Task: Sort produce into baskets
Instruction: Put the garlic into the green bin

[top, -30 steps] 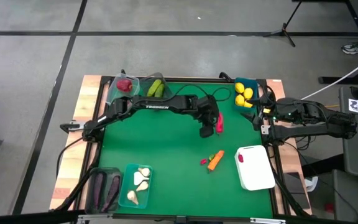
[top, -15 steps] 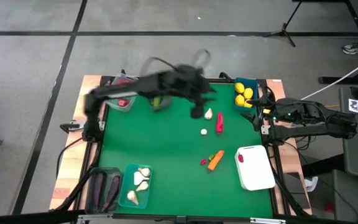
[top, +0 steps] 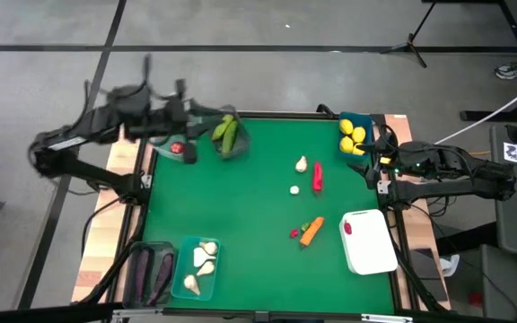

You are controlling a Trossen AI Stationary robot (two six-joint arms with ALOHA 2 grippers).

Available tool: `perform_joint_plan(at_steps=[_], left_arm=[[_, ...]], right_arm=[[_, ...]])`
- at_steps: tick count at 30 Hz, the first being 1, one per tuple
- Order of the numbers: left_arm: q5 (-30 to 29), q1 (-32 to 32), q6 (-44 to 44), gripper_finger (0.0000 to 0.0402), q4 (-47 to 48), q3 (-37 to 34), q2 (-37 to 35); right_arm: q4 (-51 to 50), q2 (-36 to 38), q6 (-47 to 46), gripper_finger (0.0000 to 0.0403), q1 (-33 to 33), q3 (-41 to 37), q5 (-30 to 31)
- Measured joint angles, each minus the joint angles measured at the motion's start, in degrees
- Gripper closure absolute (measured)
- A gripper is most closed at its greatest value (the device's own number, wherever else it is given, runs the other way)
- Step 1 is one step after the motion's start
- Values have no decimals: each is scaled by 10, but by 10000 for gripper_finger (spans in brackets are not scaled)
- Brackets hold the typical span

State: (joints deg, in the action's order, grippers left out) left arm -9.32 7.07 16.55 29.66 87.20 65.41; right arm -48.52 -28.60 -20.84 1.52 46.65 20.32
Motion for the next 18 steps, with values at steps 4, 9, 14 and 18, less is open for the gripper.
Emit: perform_joint_plan(at_steps=[4,9,14,18], left_arm=[[-16,2,-53,324,-129,-223,-114],[-14,-3,-109,325,-379,-479,-166],[-14,-3,-136,317,-675,-648,-92],[4,-3,-146,290,-845,-670,9]], right_arm=[[7,0,0,52,0,0,0],[9,0,-1,52,0,0,0],[12,0,-1,52,0,0,0],[16,0,-1,52,0,0,0]])
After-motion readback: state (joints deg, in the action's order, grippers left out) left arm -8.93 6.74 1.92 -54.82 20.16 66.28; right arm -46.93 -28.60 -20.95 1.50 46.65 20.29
